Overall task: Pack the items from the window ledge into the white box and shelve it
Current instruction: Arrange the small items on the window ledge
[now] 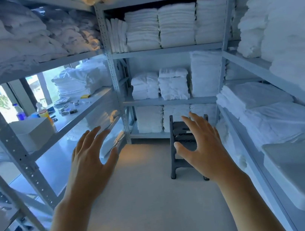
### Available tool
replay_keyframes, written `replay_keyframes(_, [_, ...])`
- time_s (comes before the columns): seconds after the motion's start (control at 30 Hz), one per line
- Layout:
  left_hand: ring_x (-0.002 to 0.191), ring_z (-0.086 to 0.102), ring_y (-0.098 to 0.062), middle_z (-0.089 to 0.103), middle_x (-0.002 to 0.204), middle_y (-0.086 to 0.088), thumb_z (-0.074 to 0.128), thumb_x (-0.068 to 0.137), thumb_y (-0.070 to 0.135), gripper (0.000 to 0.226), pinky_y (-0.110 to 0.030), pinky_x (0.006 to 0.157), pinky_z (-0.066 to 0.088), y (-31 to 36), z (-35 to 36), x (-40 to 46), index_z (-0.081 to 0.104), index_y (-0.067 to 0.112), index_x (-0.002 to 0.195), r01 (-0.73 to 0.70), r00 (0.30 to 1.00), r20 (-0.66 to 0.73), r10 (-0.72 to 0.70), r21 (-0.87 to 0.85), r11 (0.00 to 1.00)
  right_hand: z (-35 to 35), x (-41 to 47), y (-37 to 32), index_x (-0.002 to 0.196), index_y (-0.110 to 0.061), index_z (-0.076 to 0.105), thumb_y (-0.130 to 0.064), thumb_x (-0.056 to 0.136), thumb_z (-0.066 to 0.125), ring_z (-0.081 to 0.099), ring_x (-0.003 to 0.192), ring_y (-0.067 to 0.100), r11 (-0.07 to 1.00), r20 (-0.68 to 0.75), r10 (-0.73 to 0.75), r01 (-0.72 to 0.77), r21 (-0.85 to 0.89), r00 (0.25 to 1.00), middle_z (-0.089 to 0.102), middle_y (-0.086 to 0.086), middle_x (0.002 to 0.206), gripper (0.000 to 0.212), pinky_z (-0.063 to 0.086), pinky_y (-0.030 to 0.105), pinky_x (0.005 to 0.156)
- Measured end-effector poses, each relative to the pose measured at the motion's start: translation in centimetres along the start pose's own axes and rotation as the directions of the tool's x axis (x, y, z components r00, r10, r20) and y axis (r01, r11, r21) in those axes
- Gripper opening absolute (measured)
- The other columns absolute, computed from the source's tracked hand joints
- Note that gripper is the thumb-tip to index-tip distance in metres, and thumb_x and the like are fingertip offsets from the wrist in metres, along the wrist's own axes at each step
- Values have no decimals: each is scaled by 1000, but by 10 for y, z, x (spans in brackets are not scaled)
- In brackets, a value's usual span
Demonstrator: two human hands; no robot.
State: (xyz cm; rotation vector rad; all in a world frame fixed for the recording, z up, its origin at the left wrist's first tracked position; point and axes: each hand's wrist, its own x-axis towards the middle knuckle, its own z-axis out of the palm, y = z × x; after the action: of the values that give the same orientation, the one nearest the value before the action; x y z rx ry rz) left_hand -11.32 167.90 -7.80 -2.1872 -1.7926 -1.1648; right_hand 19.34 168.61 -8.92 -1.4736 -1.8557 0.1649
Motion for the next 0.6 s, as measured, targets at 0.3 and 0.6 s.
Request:
replay_keyframes(0.3, [146, 37, -19, 46, 155, 6, 47, 94, 55, 53, -34, 113, 28, -109, 19, 98, 50, 34, 143, 5, 1000, -13, -5, -14, 1000, 77, 110, -30, 159, -40, 24, -73, 87, 42, 5, 159, 11, 999, -20, 1, -2, -47, 1000, 11, -20, 169, 81, 11, 57, 128])
replay_keyframes(0.6, [151, 31, -23, 39, 161, 6, 48, 101, 53, 50, -53, 119, 30, -217, 21, 125, 46, 36, 147, 133, 991, -20, -133, -26, 991, 156, 184, -72, 159, -37, 27, -72, 88, 42, 9, 159, 13, 995, 72, -50, 56, -85, 996, 16, -15, 169, 81, 19, 58, 126])
